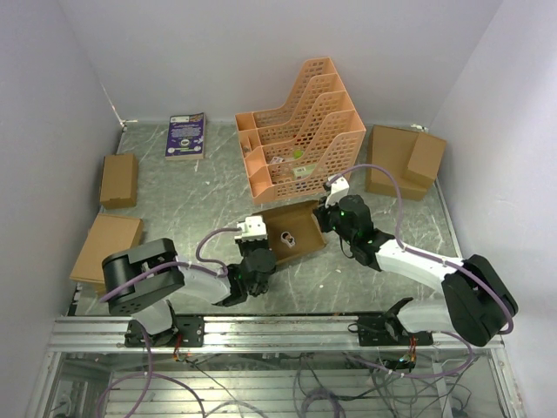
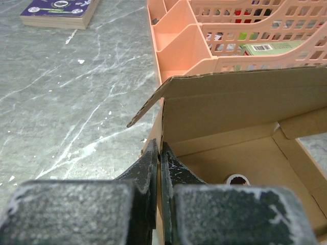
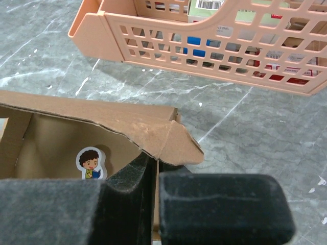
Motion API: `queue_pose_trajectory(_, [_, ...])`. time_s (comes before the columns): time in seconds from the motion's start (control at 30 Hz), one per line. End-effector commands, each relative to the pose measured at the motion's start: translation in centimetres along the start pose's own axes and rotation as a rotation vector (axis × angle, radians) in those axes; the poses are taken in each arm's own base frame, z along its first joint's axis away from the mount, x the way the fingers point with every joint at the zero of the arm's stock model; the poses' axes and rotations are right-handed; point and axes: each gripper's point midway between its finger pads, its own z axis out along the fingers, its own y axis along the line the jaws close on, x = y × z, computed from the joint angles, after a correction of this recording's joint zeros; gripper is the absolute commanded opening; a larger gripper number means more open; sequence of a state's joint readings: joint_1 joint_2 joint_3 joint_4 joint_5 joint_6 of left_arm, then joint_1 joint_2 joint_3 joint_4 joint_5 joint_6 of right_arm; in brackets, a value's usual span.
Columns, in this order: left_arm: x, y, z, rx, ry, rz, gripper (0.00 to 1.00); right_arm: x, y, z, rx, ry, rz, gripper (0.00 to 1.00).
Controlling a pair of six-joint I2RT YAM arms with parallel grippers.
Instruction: Fold the paper box
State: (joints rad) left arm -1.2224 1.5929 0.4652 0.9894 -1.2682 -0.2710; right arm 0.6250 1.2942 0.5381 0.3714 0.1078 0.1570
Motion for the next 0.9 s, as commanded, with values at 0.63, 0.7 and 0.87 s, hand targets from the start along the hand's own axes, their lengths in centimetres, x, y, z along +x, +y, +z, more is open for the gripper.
queue_pose_trajectory(0.63, [-1.3,-5.2,3.2,0.095,0.111,-0.266,0.07,-0.2,4.4,-0.7,-0.185,0.016,0.05,0.0])
queue_pose_trajectory(0.7, [-1.0,-4.9,3.0,0.092,0.129,-0.263,0.07,-0.1,4.4,-0.7,-0.185,0.019,0.052,0.0])
queue_pose_trajectory(0.87, [0.6,-3.9,2.1,0.092,0.151,-0.266,0.07,0.2,4.4,-0.8,-0.188,0.033,0.047,0.0])
